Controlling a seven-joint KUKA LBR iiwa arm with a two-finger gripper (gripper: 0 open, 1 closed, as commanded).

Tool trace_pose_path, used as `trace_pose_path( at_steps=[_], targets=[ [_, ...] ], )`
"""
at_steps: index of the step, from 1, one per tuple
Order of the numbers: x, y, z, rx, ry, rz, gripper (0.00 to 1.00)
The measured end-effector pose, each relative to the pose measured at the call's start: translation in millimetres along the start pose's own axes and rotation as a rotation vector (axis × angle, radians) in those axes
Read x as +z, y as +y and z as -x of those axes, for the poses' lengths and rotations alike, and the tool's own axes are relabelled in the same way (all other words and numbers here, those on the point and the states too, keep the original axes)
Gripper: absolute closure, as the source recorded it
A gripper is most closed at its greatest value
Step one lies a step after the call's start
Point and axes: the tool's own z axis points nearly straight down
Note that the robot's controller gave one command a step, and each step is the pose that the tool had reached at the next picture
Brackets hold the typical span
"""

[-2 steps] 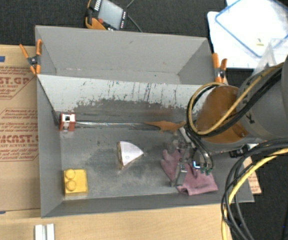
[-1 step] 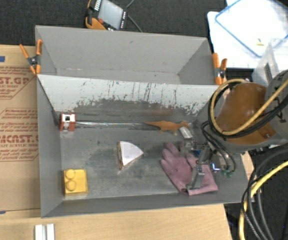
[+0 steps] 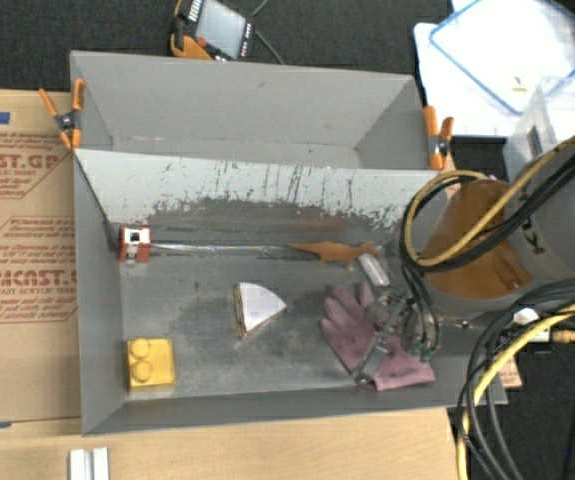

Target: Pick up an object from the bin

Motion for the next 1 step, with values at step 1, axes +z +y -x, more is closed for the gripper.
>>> trace_pose_path(
  at_steps=[1],
  targets=[
    [12.5,-14.1,25.5,-0.65,-0.01,-0.003,0.0]
  ],
)
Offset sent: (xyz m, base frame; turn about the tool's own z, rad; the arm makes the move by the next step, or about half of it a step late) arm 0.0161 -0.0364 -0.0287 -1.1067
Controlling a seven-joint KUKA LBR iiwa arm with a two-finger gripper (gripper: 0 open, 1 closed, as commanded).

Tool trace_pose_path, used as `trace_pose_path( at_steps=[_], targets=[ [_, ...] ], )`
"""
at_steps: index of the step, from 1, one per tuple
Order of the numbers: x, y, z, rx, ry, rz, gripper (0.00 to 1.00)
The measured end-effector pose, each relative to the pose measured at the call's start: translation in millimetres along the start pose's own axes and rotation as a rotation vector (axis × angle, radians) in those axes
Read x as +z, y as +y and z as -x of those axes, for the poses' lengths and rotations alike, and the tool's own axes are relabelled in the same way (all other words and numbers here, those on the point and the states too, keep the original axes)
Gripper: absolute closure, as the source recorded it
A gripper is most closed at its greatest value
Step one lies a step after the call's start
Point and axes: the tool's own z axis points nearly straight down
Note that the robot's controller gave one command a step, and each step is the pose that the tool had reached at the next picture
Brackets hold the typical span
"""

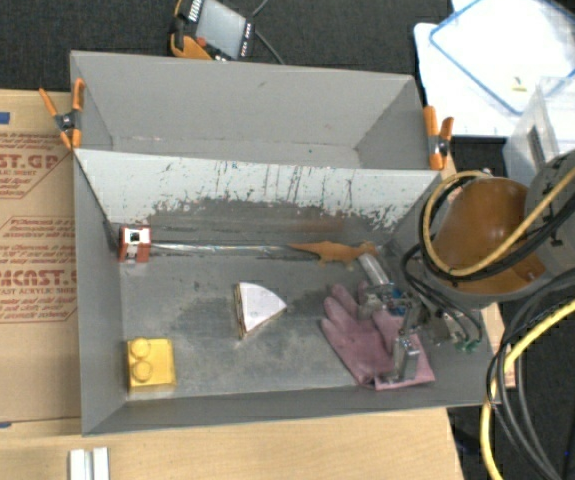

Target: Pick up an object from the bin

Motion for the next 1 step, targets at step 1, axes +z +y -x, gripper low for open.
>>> trace_pose_path(
  at_steps=[1],
  targets=[
    [15.7,-10.4,-0.2,-0.455,0.003,0.006,1.0]
  ],
)
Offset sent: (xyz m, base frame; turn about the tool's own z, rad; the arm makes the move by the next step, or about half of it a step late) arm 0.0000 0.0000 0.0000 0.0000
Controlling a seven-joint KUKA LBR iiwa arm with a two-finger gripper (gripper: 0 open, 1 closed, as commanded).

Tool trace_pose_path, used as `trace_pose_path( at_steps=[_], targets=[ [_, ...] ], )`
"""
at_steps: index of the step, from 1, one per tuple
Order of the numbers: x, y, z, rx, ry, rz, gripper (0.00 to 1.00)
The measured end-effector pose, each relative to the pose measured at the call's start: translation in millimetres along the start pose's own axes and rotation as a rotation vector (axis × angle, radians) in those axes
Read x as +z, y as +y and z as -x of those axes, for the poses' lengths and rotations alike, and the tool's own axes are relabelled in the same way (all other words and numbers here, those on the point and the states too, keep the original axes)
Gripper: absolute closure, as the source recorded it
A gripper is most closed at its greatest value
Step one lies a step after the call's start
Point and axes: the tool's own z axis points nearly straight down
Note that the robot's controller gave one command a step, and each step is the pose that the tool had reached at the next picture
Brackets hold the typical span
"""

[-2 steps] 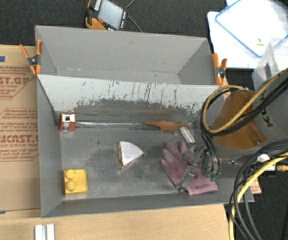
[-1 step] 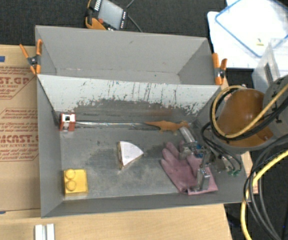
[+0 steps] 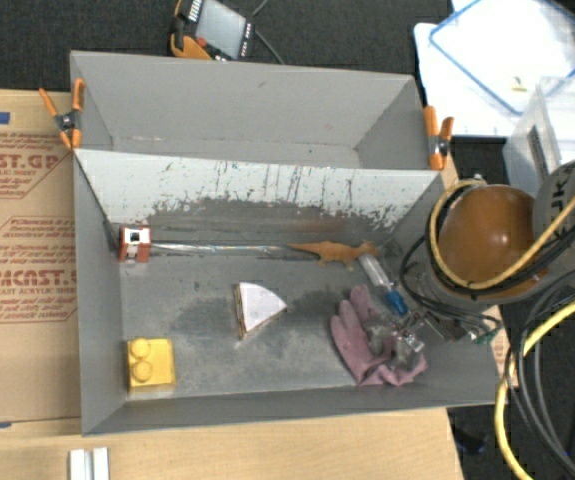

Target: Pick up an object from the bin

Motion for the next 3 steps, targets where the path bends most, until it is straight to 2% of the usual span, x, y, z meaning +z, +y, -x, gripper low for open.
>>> trace_pose_path(
  at_steps=[2,3],
  targets=[
    [-12.9,1.3,-0.4,0.0,0.002,0.003,1.0],
    [-53.8,2.8,-0.3,0.0,0.004,0.006,1.0]
  ],
)
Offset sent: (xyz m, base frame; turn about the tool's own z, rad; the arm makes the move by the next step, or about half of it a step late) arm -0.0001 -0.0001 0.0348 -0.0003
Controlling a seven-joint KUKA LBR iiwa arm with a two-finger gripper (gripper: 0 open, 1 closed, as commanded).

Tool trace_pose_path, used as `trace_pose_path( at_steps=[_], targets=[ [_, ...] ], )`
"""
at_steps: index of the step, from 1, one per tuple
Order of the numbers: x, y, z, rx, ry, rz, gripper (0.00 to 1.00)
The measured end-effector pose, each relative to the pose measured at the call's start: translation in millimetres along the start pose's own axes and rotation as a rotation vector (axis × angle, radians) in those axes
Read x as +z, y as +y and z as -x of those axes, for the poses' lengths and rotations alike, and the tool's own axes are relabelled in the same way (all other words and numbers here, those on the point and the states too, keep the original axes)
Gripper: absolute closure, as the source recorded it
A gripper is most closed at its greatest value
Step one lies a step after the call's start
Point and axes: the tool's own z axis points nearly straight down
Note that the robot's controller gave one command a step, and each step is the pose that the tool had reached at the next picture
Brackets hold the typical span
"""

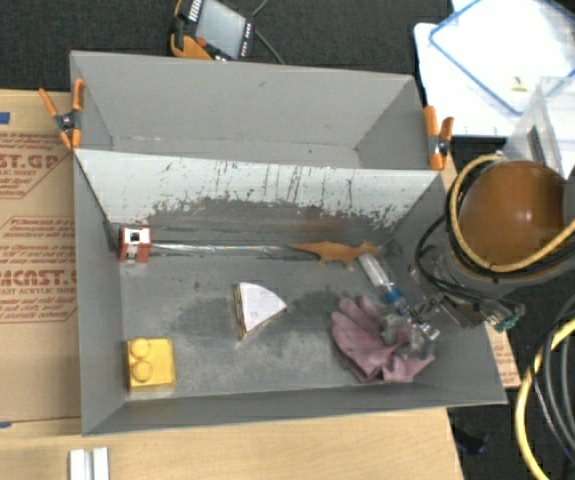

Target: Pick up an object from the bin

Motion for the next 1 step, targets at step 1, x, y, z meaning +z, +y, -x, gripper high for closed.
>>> trace_pose_path(
  at_steps=[1],
  targets=[
    [-44.7,1.3,0.0,0.0,0.001,0.003,1.0]
  ],
)
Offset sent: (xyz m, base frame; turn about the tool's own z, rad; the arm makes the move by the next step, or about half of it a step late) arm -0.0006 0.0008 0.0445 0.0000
